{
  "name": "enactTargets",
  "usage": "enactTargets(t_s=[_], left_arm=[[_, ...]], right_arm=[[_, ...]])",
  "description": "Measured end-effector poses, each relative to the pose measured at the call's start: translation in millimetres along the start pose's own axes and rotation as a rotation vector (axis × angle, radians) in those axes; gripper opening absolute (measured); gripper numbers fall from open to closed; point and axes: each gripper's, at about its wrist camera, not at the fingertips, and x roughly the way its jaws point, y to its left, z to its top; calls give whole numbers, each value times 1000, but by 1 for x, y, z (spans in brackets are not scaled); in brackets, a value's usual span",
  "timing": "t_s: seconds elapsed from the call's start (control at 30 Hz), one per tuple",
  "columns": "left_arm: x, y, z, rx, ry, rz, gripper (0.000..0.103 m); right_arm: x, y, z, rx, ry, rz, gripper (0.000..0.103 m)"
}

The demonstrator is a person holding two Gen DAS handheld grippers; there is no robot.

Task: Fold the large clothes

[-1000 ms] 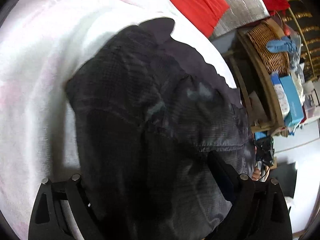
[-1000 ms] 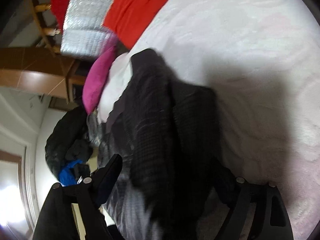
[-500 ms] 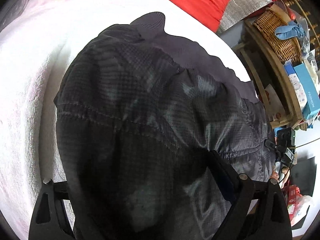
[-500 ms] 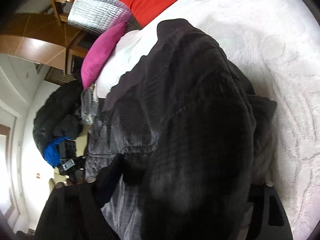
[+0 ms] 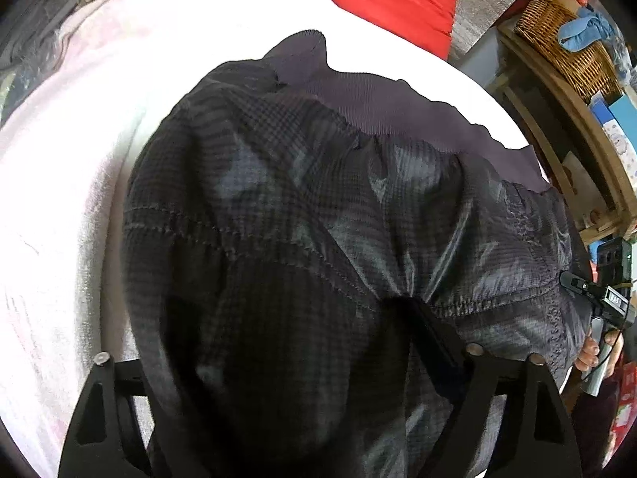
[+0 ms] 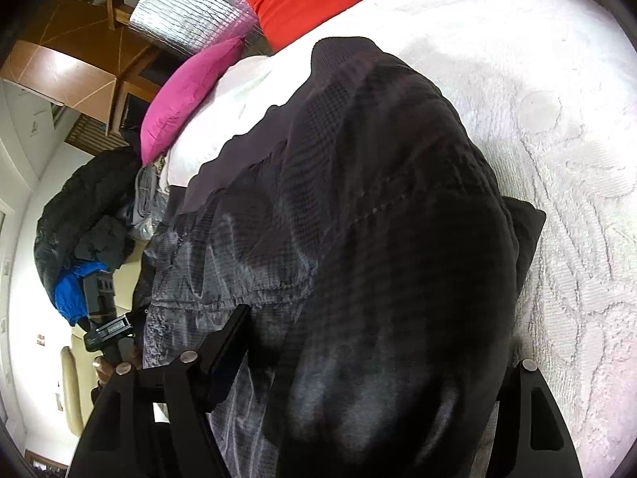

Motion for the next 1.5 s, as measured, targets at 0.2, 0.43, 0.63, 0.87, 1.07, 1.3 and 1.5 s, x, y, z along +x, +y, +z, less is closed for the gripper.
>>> enactTargets(t_s=[0.2, 0.43, 0.63, 0.87, 1.07, 1.3, 1.5], left_arm=[[-11, -9, -11, 31, -33, 75, 77], [-14, -32, -18, 81, -70, 176, 73], [-21, -46, -27, 105, -94, 226, 58], [-32, -53, -34, 119, -107, 252, 50], [-23, -41, -25, 88, -67, 230, 66], [-22, 0, -18, -113, -16, 3, 60], [-44, -12, -22, -62, -101, -14, 30]], right_arm=[[1, 0, -1, -15, -3, -20, 77], [4, 3, -1, -35, -7, -23, 79], [3, 9, -1, -30, -10, -58, 75], [-5, 24, -5, -79, -38, -102, 63], [-3, 22, -6, -80, -39, -114, 62], [-3, 15, -3, -50, -42, -87, 62], [-15, 25, -3, -79, -79, -95, 52]])
